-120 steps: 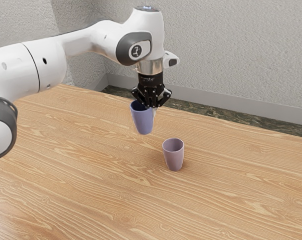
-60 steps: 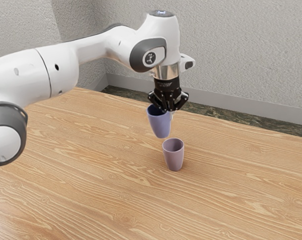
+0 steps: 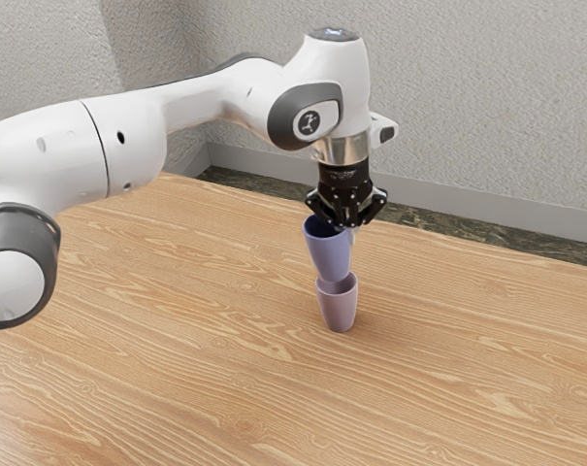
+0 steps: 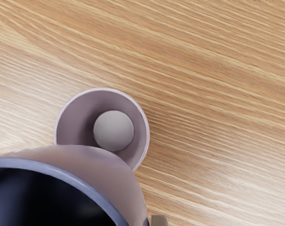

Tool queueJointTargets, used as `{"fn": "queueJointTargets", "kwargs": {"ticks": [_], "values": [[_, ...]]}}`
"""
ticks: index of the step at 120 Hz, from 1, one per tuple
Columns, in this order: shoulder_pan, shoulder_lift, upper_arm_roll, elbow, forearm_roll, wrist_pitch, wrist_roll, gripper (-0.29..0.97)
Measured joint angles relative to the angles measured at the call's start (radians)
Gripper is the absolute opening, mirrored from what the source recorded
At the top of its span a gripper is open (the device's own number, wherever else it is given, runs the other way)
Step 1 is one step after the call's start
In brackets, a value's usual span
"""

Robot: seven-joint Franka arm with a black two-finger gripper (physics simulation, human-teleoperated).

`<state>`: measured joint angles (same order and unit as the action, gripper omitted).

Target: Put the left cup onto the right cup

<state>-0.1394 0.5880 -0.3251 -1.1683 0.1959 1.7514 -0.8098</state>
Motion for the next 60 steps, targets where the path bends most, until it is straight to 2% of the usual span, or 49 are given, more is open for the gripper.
{"fn": "queueJointTargets", "kwargs": {"ticks": [39, 60], "values": [[0.008, 0.025, 0.004, 0.003, 0.001, 0.010, -0.040, -0.10], [0.010, 0.067, 0.007, 0.057, 0.003, 0.016, -0.044, -0.10]]}}
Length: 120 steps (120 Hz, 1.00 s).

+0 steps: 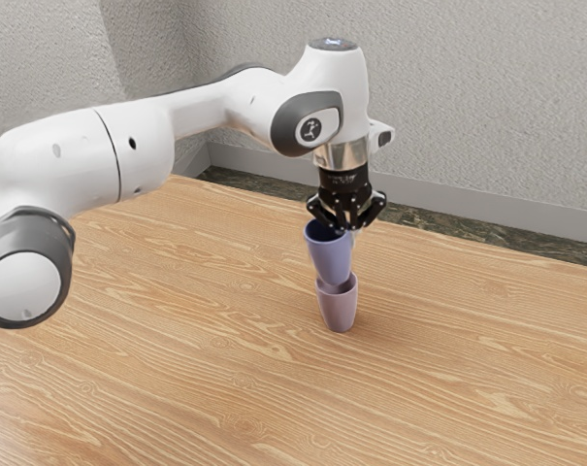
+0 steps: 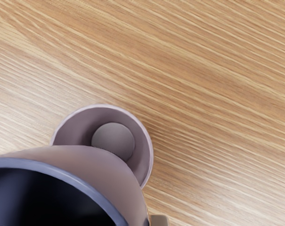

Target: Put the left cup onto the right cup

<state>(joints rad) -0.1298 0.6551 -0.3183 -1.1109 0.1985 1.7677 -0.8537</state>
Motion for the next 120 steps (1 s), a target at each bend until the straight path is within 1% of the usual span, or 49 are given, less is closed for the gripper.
{"fn": "queueJointTargets", "kwargs": {"ticks": [27, 120], "values": [[0.002, 0.023, 0.002, 0.030, 0.002, 0.003, 0.003, -0.10], [0.013, 0.054, 0.001, 0.029, 0.001, 0.032, 0.010, -0.10]]}}
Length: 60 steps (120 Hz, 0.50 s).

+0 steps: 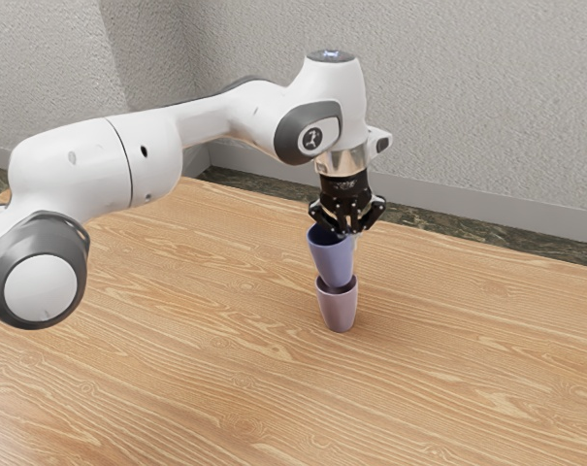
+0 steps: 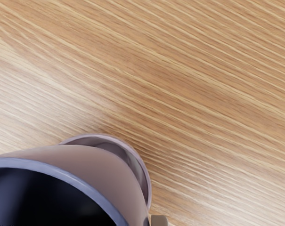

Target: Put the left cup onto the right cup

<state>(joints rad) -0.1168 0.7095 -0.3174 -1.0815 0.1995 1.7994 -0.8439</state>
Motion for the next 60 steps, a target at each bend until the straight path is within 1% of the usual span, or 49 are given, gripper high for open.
{"fn": "queueJointTargets", "kwargs": {"ticks": [60], "values": [[0.002, 0.010, 0.000, -0.006, -0.002, 0.002, 0.001, -0.10]]}}
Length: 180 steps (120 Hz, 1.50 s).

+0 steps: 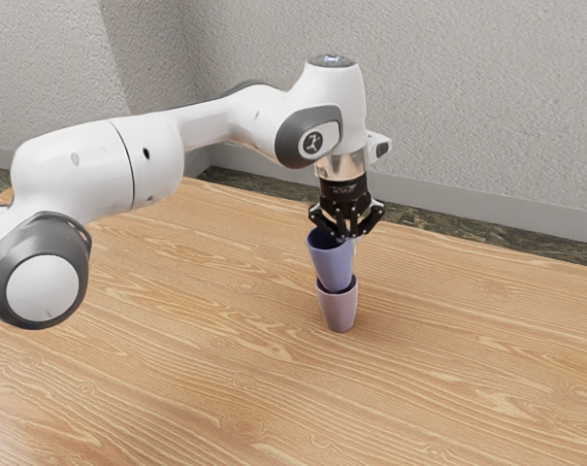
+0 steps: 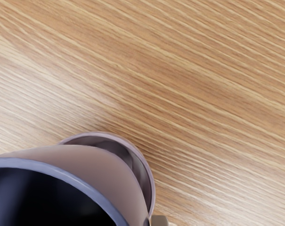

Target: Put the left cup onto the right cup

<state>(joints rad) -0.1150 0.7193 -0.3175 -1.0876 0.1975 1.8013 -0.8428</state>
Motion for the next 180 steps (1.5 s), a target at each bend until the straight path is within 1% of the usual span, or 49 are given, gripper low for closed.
{"fn": "queueJointTargets", "kwargs": {"ticks": [131, 149, 156, 167, 180], "values": [[0.006, 0.026, 0.000, -0.017, -0.005, 0.028, -0.004, -0.10], [0.005, 0.026, -0.001, -0.021, -0.009, 0.038, -0.006, 0.23], [0.005, 0.026, -0.001, -0.022, -0.009, 0.041, -0.007, 0.34], [0.004, 0.025, -0.001, -0.022, -0.008, 0.045, -0.008, 0.46], [0.003, 0.023, -0.001, -0.022, -0.006, 0.048, -0.008, 0.55]]}}
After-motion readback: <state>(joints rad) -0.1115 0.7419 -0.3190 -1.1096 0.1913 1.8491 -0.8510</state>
